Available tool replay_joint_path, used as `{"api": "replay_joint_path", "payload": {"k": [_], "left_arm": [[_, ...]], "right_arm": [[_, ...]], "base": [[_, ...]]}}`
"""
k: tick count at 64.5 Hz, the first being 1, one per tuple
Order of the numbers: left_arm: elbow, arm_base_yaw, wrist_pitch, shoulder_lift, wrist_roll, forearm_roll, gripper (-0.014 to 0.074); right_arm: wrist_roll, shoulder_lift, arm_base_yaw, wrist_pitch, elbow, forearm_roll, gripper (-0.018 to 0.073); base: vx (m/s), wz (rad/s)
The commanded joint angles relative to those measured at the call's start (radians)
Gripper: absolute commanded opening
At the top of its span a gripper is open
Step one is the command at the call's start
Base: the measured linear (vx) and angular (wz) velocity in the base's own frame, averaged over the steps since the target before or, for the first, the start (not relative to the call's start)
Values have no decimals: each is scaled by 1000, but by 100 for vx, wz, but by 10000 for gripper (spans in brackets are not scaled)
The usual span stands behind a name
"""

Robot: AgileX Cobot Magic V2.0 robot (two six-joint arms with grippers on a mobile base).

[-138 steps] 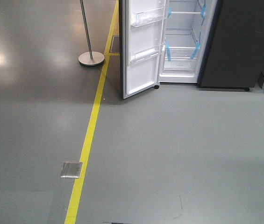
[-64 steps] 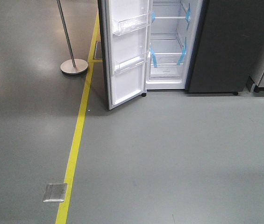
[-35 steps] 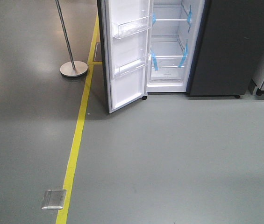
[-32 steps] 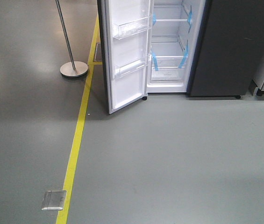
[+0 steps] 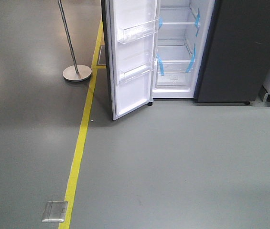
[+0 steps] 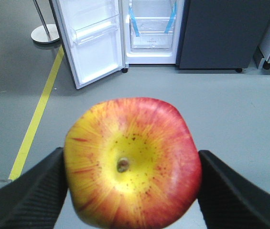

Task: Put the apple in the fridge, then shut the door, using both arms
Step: 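Approach the open refrigerator door with the apple held in the right gripper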

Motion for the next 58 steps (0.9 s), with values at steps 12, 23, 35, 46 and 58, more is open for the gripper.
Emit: {"api": "replay_joint_path", "payload": {"k": [12,23,35,46,58], "left_arm": [[18,-5,-71,-14,-4,-9,-6],[18,-5,-71,-14,-4,-9,-6],[18,-5,-71,-14,-4,-9,-6],[18,-5,-71,-14,-4,-9,-6],[18,-5,-71,-14,-4,-9,-6]], "right_arm": [[-1,-3,-5,-70,-30,23,225],[-1,-3,-5,-70,-30,23,225],[-1,-3,-5,-70,-30,23,225],[-1,-3,-5,-70,-30,23,225],[-1,-3,-5,-70,-30,23,225]], "base": [[10,1],[11,1],[11,1],[11,1],[10,1]]}}
